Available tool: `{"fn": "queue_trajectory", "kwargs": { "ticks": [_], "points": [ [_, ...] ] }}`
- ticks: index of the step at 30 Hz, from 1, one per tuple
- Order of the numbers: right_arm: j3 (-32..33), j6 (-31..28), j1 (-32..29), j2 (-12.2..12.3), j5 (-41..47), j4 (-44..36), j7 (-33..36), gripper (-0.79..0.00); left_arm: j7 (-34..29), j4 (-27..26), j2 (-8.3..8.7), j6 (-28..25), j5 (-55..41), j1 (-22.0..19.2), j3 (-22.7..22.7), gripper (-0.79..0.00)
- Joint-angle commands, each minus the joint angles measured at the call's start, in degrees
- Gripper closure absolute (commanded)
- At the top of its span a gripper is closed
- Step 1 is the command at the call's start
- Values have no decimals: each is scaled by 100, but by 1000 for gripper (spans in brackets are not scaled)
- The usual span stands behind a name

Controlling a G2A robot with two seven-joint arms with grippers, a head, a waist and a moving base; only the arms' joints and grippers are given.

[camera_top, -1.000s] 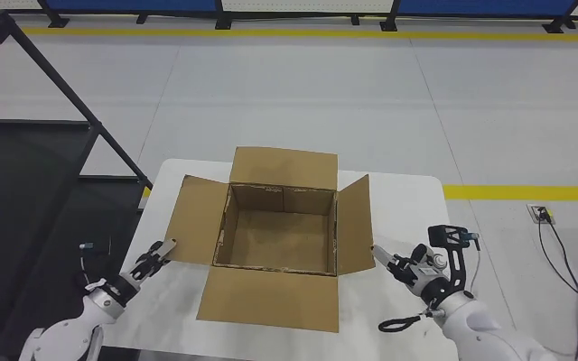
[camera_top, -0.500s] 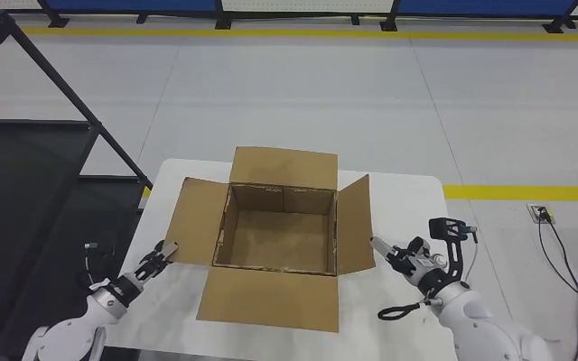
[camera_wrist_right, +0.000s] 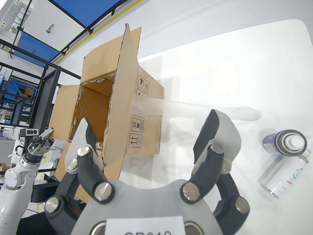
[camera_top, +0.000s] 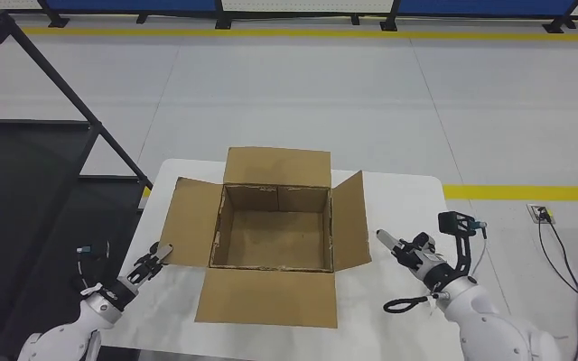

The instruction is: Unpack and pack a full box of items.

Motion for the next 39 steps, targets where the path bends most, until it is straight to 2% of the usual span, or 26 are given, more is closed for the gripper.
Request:
{"fn": "queue_trajectory", "kwargs": {
  "ticks": [1, 5, 6, 7, 10, 11, 12, 20, 25, 28, 39],
  "points": [
    [33, 16, -12, 11, 29, -44, 44, -785, -16, -11, 7, -1, -21, 8, -21, 0],
    [175, -69, -117, 47, 166, -196, 248, -785, -51, 2, 25, 15, -60, -18, -61, 0],
    [235, -98, -154, 58, 204, -244, 305, -785, -57, 14, 29, 23, -55, -36, -65, -18],
    [291, -155, -201, 71, 245, -288, 393, -785, -54, 31, 33, 35, -52, -57, -65, -86],
    [496, -272, -382, 107, 319, -434, 570, -785, -81, 64, 45, 58, -23, -123, -54, -351],
    [571, -314, -461, 120, 332, -497, 633, -785, -84, 70, 49, 70, -16, -143, -54, -699],
    [662, -335, -544, 130, 373, -561, 660, -785, -90, 70, 53, 83, -18, -159, -54, -785],
    [1520, -322, -1268, 220, 620, -793, 1292, -785, -69, 50, 89, 109, -284, -109, -275, -785],
    [1897, -71, -1135, 308, 1097, -297, 2319, -785, -124, 55, 123, 43, -619, 21, -598, -785],
    [1980, 10, -1068, 312, 1183, -240, 2245, -785, -254, -22, 144, -10, -924, 107, -798, -785],
    [1954, -18, -1080, 314, 1124, -253, 2211, -785, -254, -22, 144, -10, -924, 107, -798, -785]
  ]
}}
